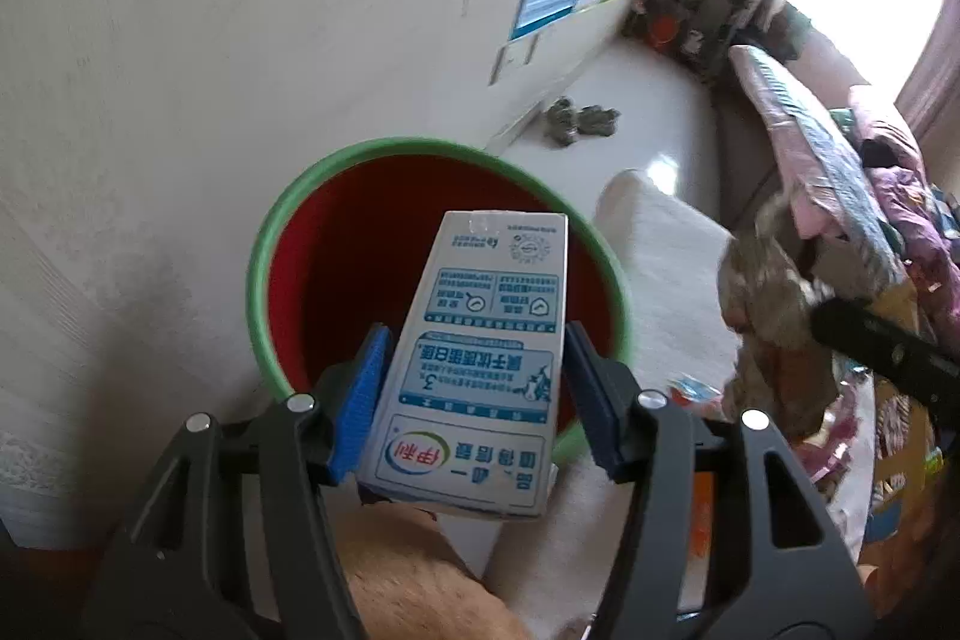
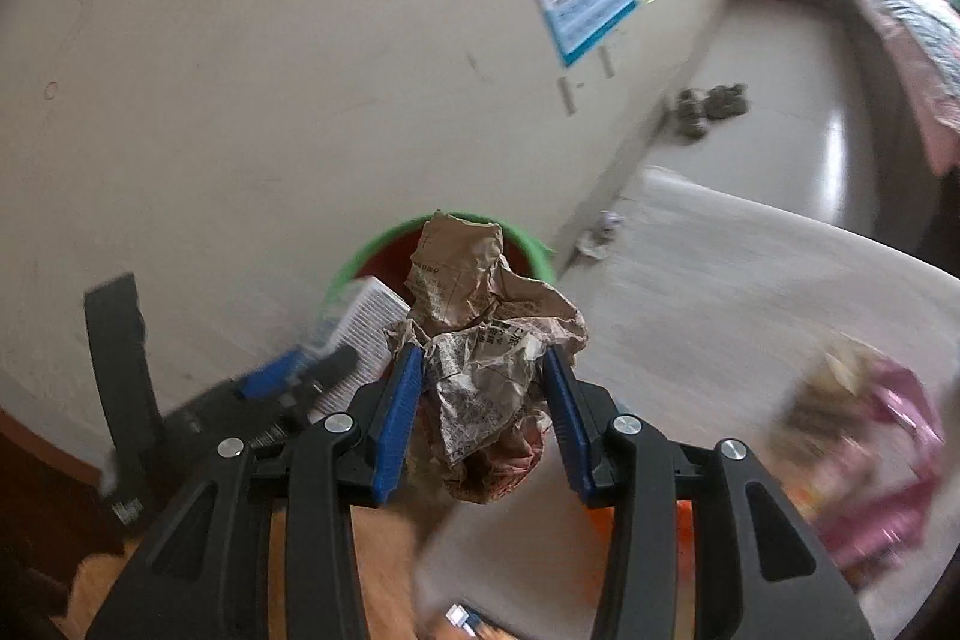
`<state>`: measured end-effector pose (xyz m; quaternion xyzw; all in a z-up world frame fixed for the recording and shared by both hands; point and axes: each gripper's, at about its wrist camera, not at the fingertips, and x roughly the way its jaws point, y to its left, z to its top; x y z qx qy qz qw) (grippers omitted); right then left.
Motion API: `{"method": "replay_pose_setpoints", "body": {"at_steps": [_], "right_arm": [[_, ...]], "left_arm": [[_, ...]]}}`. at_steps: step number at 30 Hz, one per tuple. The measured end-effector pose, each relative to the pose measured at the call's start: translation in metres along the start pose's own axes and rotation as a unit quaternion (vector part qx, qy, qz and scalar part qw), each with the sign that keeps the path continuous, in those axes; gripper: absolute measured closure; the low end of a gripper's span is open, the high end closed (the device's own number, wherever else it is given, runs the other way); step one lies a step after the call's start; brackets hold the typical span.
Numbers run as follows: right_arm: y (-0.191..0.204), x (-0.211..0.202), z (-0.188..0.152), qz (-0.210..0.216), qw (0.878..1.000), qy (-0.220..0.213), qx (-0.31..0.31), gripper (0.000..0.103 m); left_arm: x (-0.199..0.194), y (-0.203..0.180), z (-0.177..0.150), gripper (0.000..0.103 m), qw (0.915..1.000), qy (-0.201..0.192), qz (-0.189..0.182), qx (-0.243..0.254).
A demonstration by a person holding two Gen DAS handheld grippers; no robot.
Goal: Collect trash
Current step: 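Lift and carry the carton and brown paper over the green bin with both grippers, then open both grippers to drop the carton and paper into the bin, then grasp the orange snack bag on the table with the left gripper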
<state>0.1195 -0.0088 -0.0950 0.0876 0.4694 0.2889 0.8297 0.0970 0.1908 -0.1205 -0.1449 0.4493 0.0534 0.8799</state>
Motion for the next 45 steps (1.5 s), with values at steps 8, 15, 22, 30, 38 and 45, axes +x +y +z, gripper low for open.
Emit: {"method": "replay_pose_setpoints", "body": {"at_steps": [8, 15, 22, 30, 38, 45], "right_arm": [[0.0, 0.038, 0.019, 0.006, 1.0, 0.003, 0.01, 0.033], [-0.021, 0.0, -0.01, 0.009, 0.999, -0.002, 0.047, 0.032], [-0.055, -0.039, -0.062, -0.006, 0.995, 0.016, 0.095, 0.032], [-0.068, -0.053, -0.075, -0.002, 0.992, 0.011, 0.129, 0.032], [-0.062, -0.076, -0.079, -0.013, 0.995, -0.011, 0.102, 0.032], [-0.082, -0.102, -0.083, -0.04, 0.992, -0.025, 0.12, 0.032]], "left_arm": [[0.034, 0.018, 0.018, 0.043, 0.9999, 0.007, 0.008, 0.002], [0.057, 0.006, 0.034, 0.03, 0.9988, -0.033, 0.033, 0.016], [0.099, 0.003, 0.031, 0.028, 0.9984, -0.001, 0.051, -0.024], [0.093, 0.002, 0.033, 0.028, 0.9977, -0.033, 0.048, -0.035], [0.1, -0.003, 0.033, 0.024, 0.9965, -0.043, 0.069, -0.018], [0.101, 0.002, 0.019, 0.024, 0.9965, 0.009, 0.08, -0.022]]}}
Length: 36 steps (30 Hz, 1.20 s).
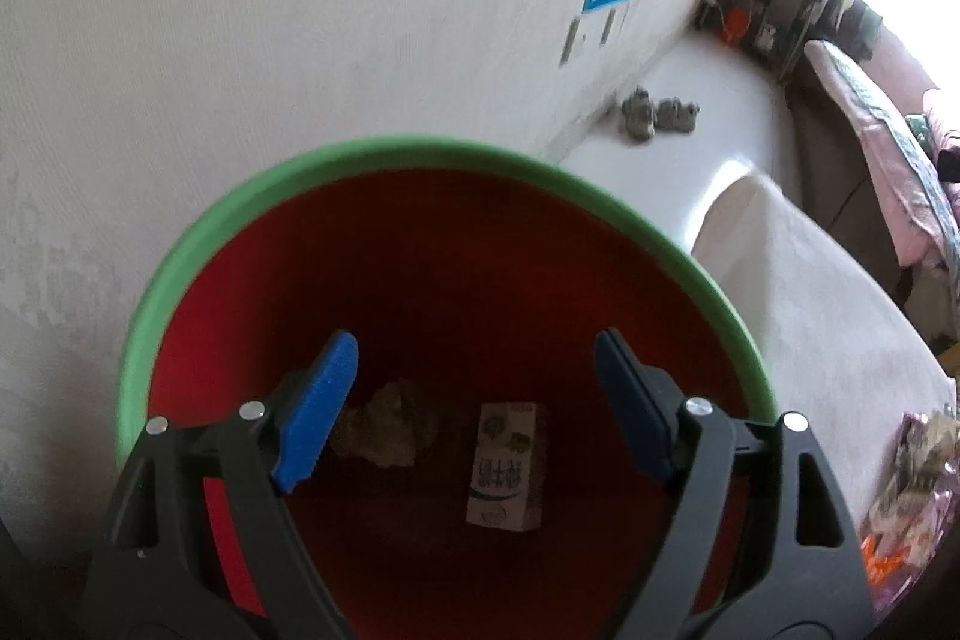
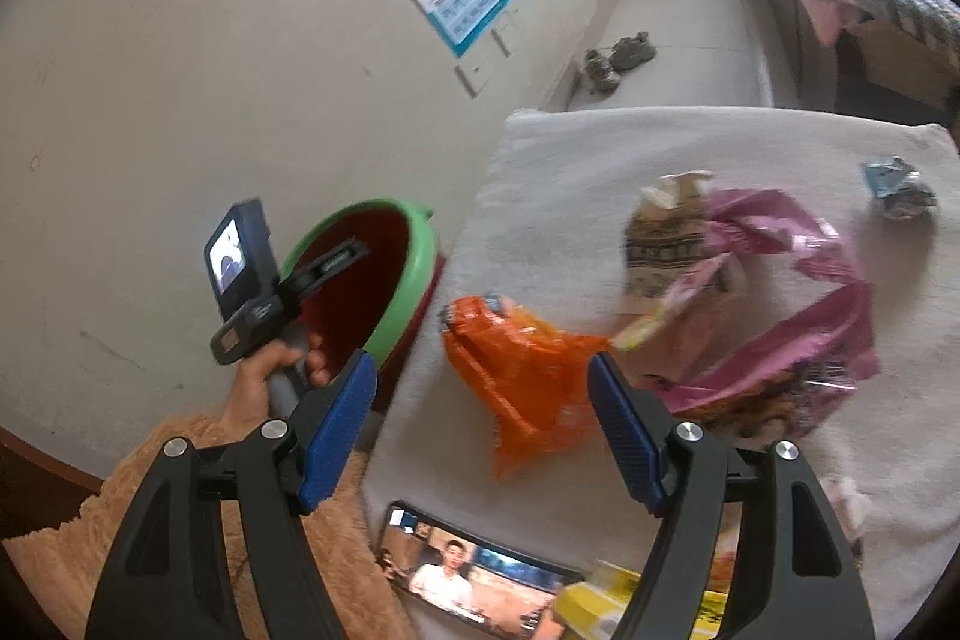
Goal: Collect trash
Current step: 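Grasp the orange snack bag on the table with the left gripper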
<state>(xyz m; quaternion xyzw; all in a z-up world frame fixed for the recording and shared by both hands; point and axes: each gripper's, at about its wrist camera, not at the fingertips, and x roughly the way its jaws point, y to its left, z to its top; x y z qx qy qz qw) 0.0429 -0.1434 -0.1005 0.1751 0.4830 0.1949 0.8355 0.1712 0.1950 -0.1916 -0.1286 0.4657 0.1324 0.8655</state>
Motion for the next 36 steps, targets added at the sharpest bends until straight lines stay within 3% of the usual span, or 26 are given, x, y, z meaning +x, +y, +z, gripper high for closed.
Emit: {"method": "replay_pose_setpoints", "body": {"at_steps": [6, 8, 11, 12, 13, 14, 17, 21, 22, 28, 31, 32, 36], "right_arm": [[-0.034, -0.026, -0.004, -0.03, 0.999, -0.019, 0.037, 0.032], [-0.046, -0.036, -0.004, -0.039, 0.997, -0.031, 0.052, 0.032], [-0.059, -0.047, -0.002, -0.049, 0.996, -0.045, 0.067, 0.029], [-0.063, -0.05, -0.001, -0.05, 0.995, -0.049, 0.071, 0.027], [-0.068, -0.054, -0.002, -0.051, 0.994, -0.054, 0.077, 0.027], [-0.072, -0.056, -0.002, -0.051, 0.994, -0.057, 0.08, 0.027], [-0.078, -0.06, -0.004, -0.05, 0.993, -0.061, 0.091, 0.027], [-0.077, -0.068, -0.007, -0.056, 0.993, -0.066, 0.085, 0.027], [-0.077, -0.072, -0.008, -0.061, 0.992, -0.071, 0.08, 0.027], [-0.089, -0.079, -0.014, -0.06, 0.99, -0.081, 0.096, 0.027], [-0.091, -0.078, -0.015, -0.062, 0.99, -0.076, 0.098, 0.027], [-0.091, -0.077, -0.016, -0.063, 0.99, -0.074, 0.097, 0.027], [-0.089, -0.071, -0.019, -0.066, 0.991, -0.063, 0.095, 0.027]], "left_arm": [[0.003, 0.005, -0.005, 0.024, 0.9984, 0.038, -0.023, -0.034], [-0.009, -0.001, -0.007, 0.024, 0.9992, 0.028, -0.005, -0.027], [-0.064, -0.024, -0.016, 0.021, 0.995, -0.068, 0.07, 0.02], [-0.08, -0.032, -0.02, 0.013, 0.9923, -0.094, 0.073, 0.032], [-0.102, -0.046, -0.031, 0.011, 0.9893, -0.122, 0.059, 0.052], [-0.114, -0.057, -0.04, 0.01, 0.99, -0.119, 0.03, 0.068], [-0.122, -0.088, -0.063, 0.01, 0.993, -0.052, -0.056, 0.09], [-0.101, -0.118, -0.087, 0.011, 0.9882, 0.058, -0.131, 0.054], [-0.092, -0.127, -0.09, 0.011, 0.9858, 0.084, -0.137, 0.048], [-0.059, -0.143, -0.099, 0.013, 0.9821, 0.145, -0.119, 0.019], [-0.05, -0.146, -0.102, 0.033, 0.979, 0.158, -0.128, 0.019], [-0.049, -0.149, -0.104, 0.05, 0.9774, 0.161, -0.133, 0.03], [-0.051, -0.148, -0.107, 0.057, 0.9742, 0.164, -0.146, 0.053]]}}
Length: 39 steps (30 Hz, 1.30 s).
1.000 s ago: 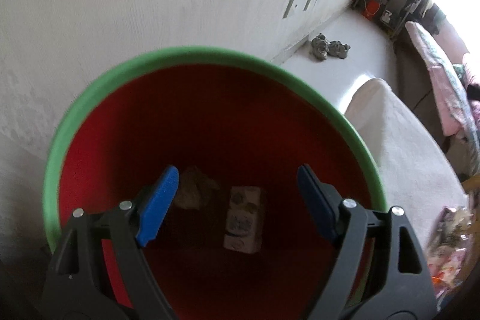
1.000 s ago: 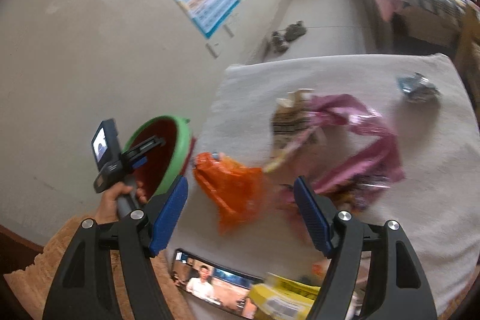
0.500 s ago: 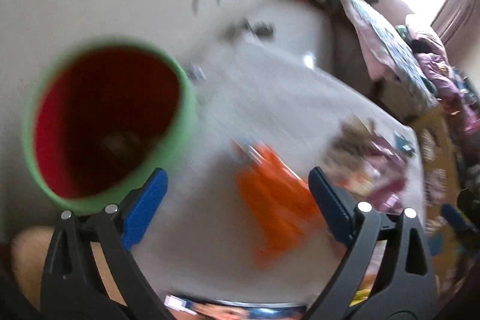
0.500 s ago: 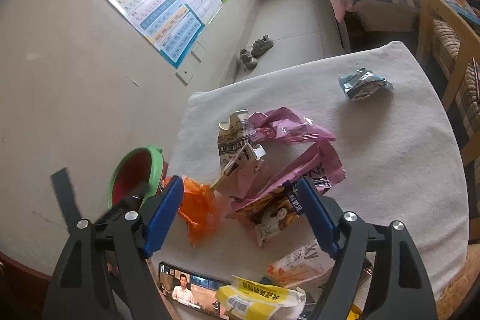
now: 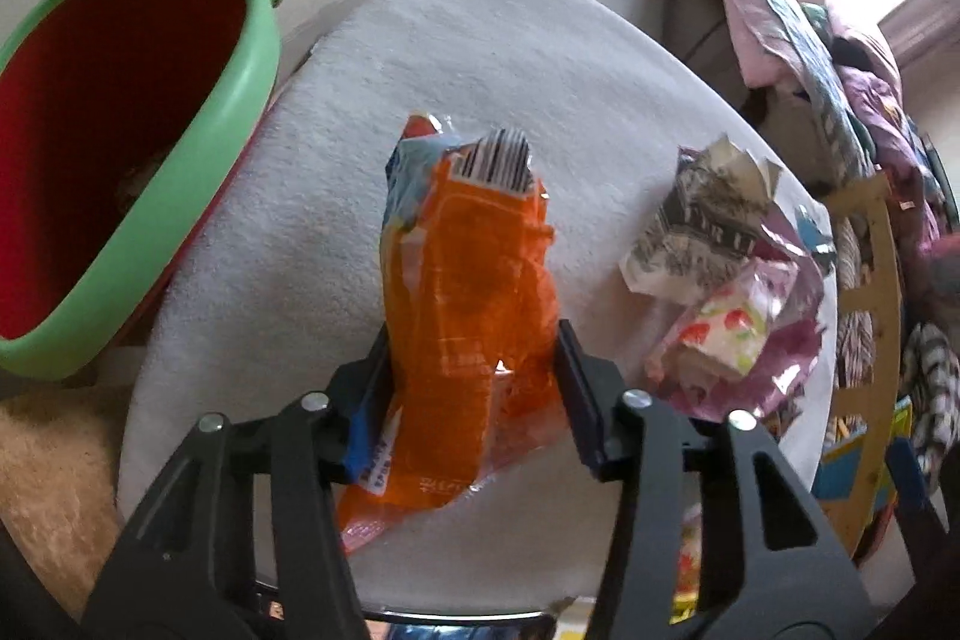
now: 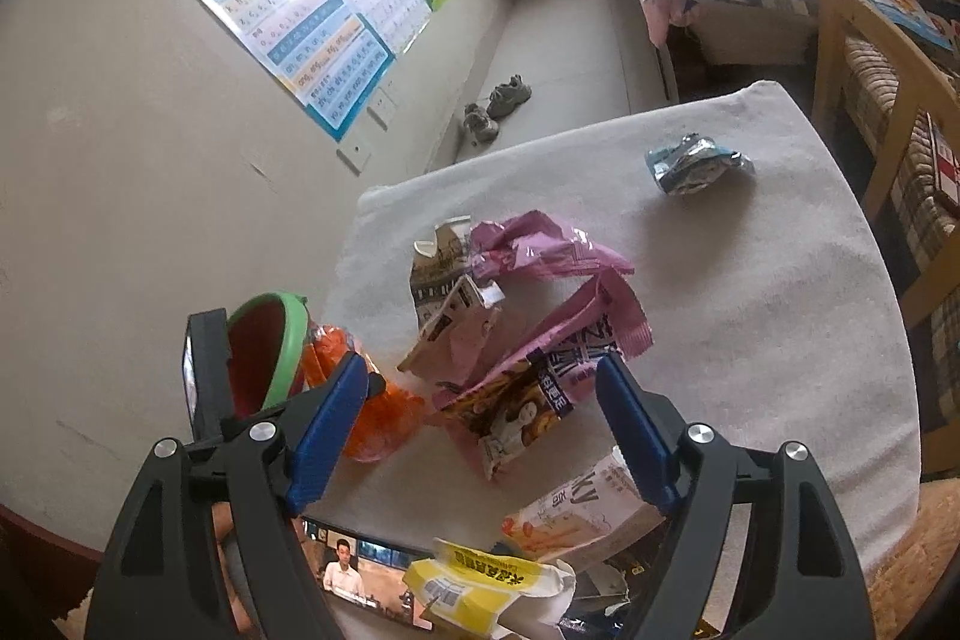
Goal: Collect trash
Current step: 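Grasp the orange snack bag on the table with the left gripper, then grasp the pink Pocky bag with the right gripper while the left gripper lifts the orange bag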
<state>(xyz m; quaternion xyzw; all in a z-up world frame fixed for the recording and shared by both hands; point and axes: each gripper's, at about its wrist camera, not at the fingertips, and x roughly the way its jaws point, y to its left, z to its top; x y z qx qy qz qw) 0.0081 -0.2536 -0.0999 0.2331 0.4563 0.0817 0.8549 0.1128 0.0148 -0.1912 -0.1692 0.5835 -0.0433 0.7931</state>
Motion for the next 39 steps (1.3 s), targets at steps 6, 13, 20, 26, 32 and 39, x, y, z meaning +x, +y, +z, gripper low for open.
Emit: {"method": "replay_pose_setpoints", "body": {"at_steps": [6, 13, 20, 26, 32, 39], "right_arm": [[0.004, 0.018, -0.006, -0.012, 1.0, 0.028, -0.007, 0.027], [0.028, 0.067, 0.008, -0.017, 0.997, 0.065, -0.043, 0.027], [0.024, 0.077, 0.045, -0.073, 0.995, 0.019, -0.072, 0.028], [-0.007, 0.112, 0.083, -0.133, 0.985, 0.07, -0.082, 0.028], [-0.026, 0.153, 0.084, -0.122, 0.978, 0.148, -0.085, 0.05], [-0.032, 0.14, 0.074, -0.103, 0.982, 0.138, -0.073, 0.069]], "left_arm": [[-0.025, 0.004, -0.013, 0.06, 0.9955, -0.022, 0.023, 0.09], [-0.026, 0.026, -0.029, 0.057, 0.9948, -0.011, 0.01, 0.101], [-0.022, 0.036, -0.03, 0.052, 0.9967, -0.014, -0.018, 0.078], [-0.019, 0.039, -0.031, 0.05, 0.9968, -0.019, -0.033, 0.071], [-0.017, 0.033, -0.034, 0.041, 0.9954, -0.023, -0.033, 0.087], [-0.017, 0.033, -0.034, 0.039, 0.9951, -0.026, -0.038, 0.088]]}}
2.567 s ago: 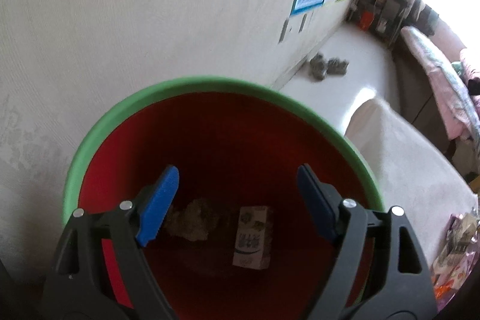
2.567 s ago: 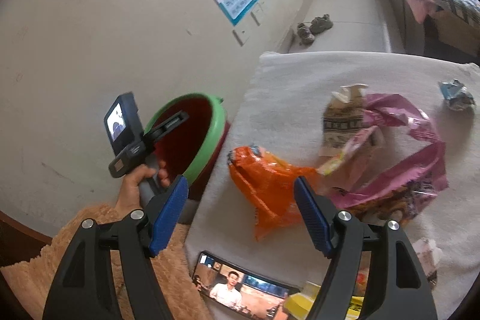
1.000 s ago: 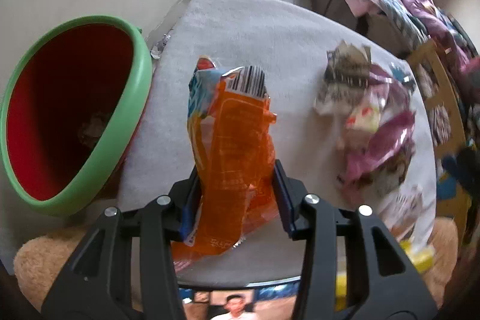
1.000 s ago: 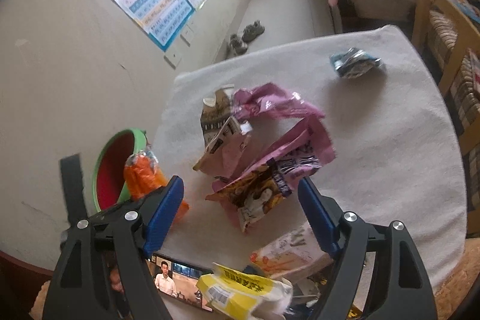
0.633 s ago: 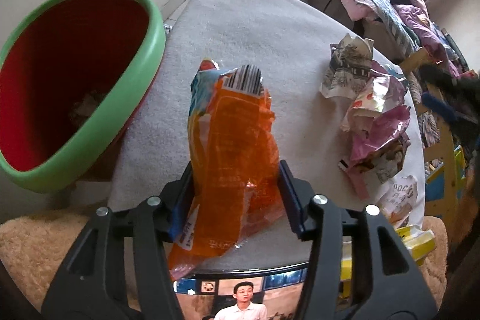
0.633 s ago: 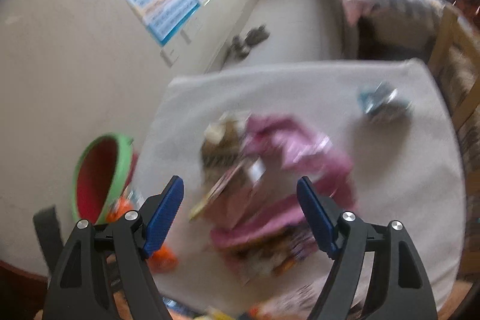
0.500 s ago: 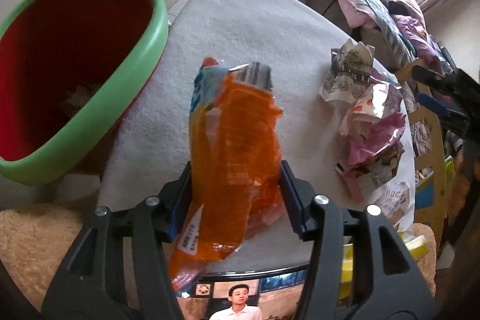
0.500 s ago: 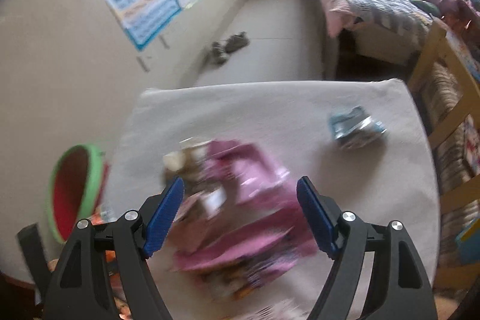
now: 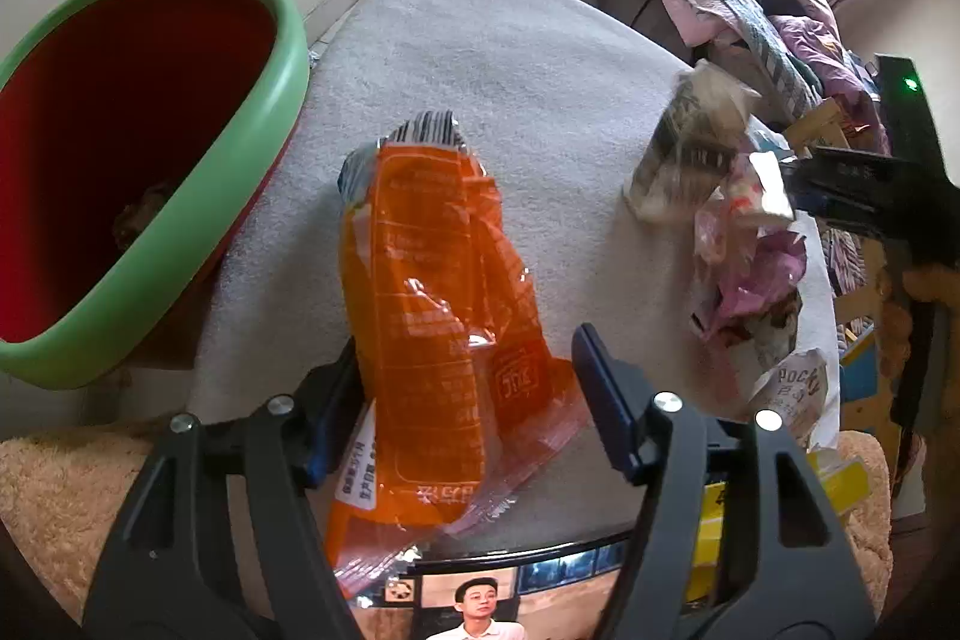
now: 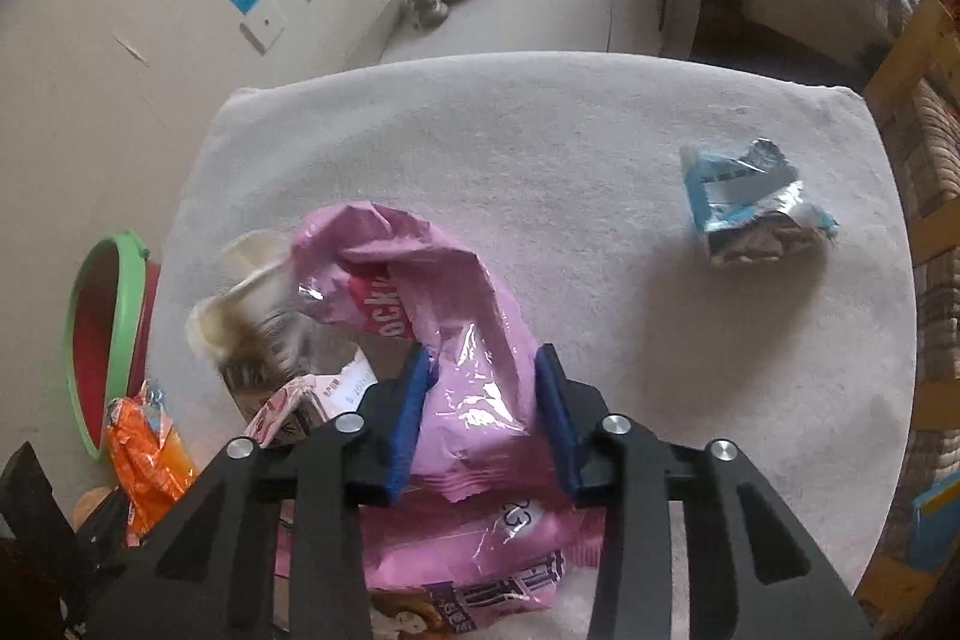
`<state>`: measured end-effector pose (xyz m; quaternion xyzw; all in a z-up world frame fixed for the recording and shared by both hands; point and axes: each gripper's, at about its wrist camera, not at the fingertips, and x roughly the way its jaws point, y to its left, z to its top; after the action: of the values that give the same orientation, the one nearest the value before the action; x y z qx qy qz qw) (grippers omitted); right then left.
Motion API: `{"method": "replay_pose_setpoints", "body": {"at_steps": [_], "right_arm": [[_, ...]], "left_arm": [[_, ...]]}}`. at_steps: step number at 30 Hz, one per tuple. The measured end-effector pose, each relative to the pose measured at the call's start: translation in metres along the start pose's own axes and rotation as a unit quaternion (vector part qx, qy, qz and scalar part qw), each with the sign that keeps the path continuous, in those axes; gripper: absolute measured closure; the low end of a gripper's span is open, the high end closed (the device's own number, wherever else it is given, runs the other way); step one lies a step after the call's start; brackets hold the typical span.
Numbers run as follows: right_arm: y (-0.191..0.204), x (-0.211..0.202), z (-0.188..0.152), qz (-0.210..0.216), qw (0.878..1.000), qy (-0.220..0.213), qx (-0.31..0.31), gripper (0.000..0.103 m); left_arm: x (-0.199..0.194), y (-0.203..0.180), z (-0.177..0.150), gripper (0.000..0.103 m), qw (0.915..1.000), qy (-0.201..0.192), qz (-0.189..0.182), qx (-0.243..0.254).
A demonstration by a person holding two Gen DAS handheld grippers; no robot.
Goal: Collect trash
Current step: 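Grasp the pink Pocky bag with the right gripper while the left gripper lifts the orange bag, then carry the orange bag and pink bag over the green bin with both grippers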
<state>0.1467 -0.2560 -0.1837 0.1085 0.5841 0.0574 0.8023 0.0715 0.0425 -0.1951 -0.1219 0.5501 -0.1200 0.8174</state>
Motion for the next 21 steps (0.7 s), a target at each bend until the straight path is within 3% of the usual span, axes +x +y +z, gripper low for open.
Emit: {"method": "replay_pose_setpoints", "body": {"at_steps": [3, 5, 8, 13, 17, 21], "right_arm": [[0.004, -0.024, -0.009, -0.003, 0.999, -0.036, -0.015, 0.071], [0.006, -0.043, -0.019, -0.007, 0.998, -0.065, -0.024, 0.071], [0.006, -0.069, -0.033, -0.013, 0.994, -0.106, -0.019, 0.071], [0.004, -0.109, -0.057, -0.001, 0.987, -0.16, 0.01, 0.071], [0.011, -0.132, -0.074, 0.034, 0.983, -0.181, 0.03, 0.071], [0.029, -0.141, -0.079, 0.055, 0.982, -0.181, 0.017, 0.07]], "left_arm": [[0.0, 0.002, 0.0, 0.041, 1.0, -0.002, 0.0, -0.003], [-0.001, 0.005, 0.0, 0.051, 0.9999, -0.005, 0.004, -0.009], [-0.003, 0.012, 0.001, 0.054, 0.9995, -0.008, -0.004, -0.03], [-0.033, 0.004, 0.006, 0.056, 0.998, -0.059, 0.011, -0.019], [-0.064, -0.01, 0.016, 0.057, 0.9947, -0.093, 0.042, 0.002], [-0.088, -0.014, 0.023, 0.056, 0.9922, -0.114, 0.05, 0.001]]}}
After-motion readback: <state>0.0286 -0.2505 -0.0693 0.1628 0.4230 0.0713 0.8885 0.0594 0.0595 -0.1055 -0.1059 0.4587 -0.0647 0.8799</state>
